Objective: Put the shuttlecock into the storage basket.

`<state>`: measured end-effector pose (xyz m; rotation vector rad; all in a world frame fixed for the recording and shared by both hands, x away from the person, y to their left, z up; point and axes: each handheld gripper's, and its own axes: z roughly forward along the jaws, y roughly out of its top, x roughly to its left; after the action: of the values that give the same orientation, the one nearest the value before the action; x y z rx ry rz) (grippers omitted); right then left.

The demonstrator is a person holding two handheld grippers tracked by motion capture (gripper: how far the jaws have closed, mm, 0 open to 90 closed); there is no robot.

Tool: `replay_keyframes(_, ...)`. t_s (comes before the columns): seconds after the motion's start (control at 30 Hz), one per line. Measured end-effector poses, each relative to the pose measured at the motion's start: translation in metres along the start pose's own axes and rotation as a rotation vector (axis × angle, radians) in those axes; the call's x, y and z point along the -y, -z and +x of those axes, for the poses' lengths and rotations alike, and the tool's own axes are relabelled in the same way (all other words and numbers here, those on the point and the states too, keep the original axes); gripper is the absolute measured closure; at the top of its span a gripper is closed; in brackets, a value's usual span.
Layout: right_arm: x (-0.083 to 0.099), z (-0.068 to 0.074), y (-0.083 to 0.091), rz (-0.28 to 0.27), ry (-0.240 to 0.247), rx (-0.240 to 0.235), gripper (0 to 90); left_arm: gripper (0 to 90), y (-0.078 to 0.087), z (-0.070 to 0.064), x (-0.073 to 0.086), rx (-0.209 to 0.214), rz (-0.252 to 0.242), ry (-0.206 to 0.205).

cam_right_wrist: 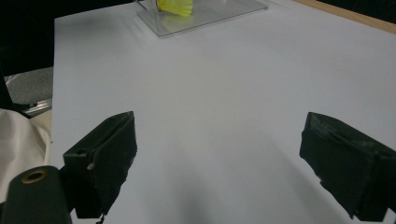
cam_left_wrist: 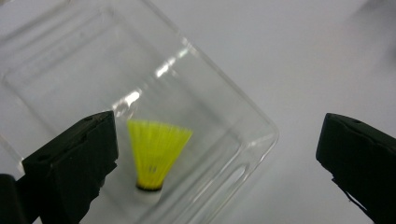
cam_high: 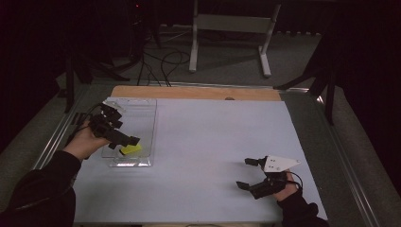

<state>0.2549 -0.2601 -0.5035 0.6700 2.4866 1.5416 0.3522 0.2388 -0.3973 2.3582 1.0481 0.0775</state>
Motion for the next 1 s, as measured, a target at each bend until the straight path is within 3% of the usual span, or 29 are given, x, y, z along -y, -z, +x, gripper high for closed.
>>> replay_keyframes(0.13,0.000,0.000,0.000,-0.002,-0.002,-0.004,11.0,0.1,-0.005,-0.011,-0.004,0.010,-0.028,-0.052)
replay_keyframes(0.27,0.001,0.000,-0.001,0.001,0.001,-0.003,11.0,0.1,-0.010,-0.024,-0.010,0.024,-0.093,-0.092)
replay_keyframes(0.6,0.000,0.000,0.001,-0.006,0.007,-0.003,11.0,0.1,-0.031,-0.054,-0.015,0.098,-0.183,-0.178)
replay_keyframes(1.0,0.001,0.000,0.002,-0.005,0.005,0.000,11.0,0.1,-0.054,-0.083,-0.020,0.189,-0.204,-0.249)
